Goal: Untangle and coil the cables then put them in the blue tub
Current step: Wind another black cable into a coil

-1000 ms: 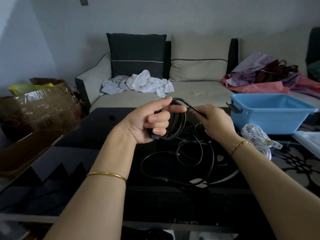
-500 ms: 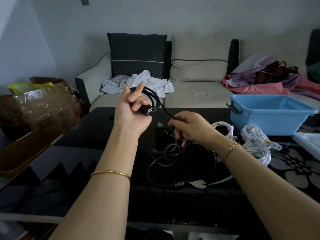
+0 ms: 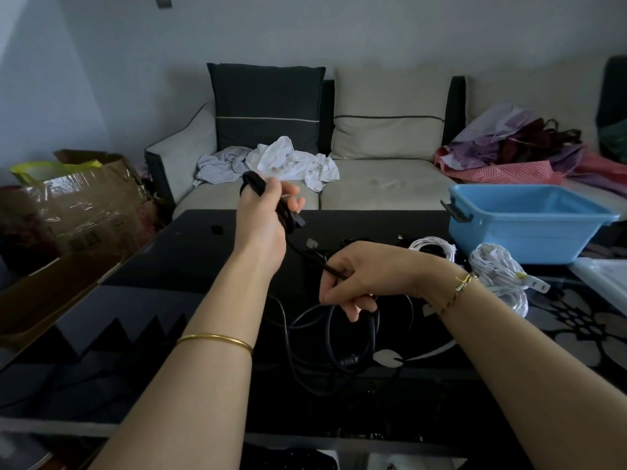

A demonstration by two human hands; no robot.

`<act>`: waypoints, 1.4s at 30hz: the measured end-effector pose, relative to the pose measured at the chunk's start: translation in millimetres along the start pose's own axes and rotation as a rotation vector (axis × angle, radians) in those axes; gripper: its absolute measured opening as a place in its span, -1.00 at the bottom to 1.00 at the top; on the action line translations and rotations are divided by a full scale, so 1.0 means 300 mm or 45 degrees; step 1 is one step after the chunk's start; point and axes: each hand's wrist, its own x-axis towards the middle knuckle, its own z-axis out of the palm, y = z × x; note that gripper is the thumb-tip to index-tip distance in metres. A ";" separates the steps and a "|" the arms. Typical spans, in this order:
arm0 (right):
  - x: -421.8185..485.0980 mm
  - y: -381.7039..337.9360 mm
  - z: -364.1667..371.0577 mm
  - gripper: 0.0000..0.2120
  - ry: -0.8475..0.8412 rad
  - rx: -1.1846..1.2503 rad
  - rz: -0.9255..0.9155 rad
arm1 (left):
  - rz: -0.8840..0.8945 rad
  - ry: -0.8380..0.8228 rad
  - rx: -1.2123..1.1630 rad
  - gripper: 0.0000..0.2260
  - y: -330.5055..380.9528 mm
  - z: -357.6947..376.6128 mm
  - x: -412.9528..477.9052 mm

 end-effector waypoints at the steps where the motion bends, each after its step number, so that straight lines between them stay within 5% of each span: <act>1: -0.004 -0.007 -0.004 -0.96 0.013 -0.035 -0.003 | 0.038 0.002 0.134 -0.80 -0.008 0.002 -0.003; 5: -0.014 -0.013 -0.037 -0.94 0.235 -0.024 -0.016 | 0.204 -0.099 0.940 -0.81 -0.039 -0.009 -0.002; 10: -0.019 0.012 -0.076 -0.92 0.594 -0.061 0.008 | 0.003 -0.573 1.580 -0.94 -0.043 0.016 -0.039; 20: -0.006 0.085 -0.115 -0.87 1.139 -0.347 -0.031 | -0.420 -0.911 1.514 -0.80 0.019 0.046 -0.088; 27: 0.024 0.125 -0.129 -0.96 1.099 -0.163 -0.052 | -0.689 -0.864 0.761 -0.66 0.062 0.050 -0.076; 31: 0.011 0.177 -0.118 -0.89 0.914 0.183 -0.021 | -0.765 -0.811 -0.023 -0.64 0.117 0.012 -0.042; 35: 0.001 0.189 -0.088 -0.93 0.662 0.168 -0.013 | -0.700 -0.593 -0.759 -0.64 0.126 -0.046 -0.014; 42: 0.026 0.083 -0.020 -0.91 0.276 -0.131 0.033 | -0.355 -0.087 -1.034 -0.58 0.078 -0.053 0.017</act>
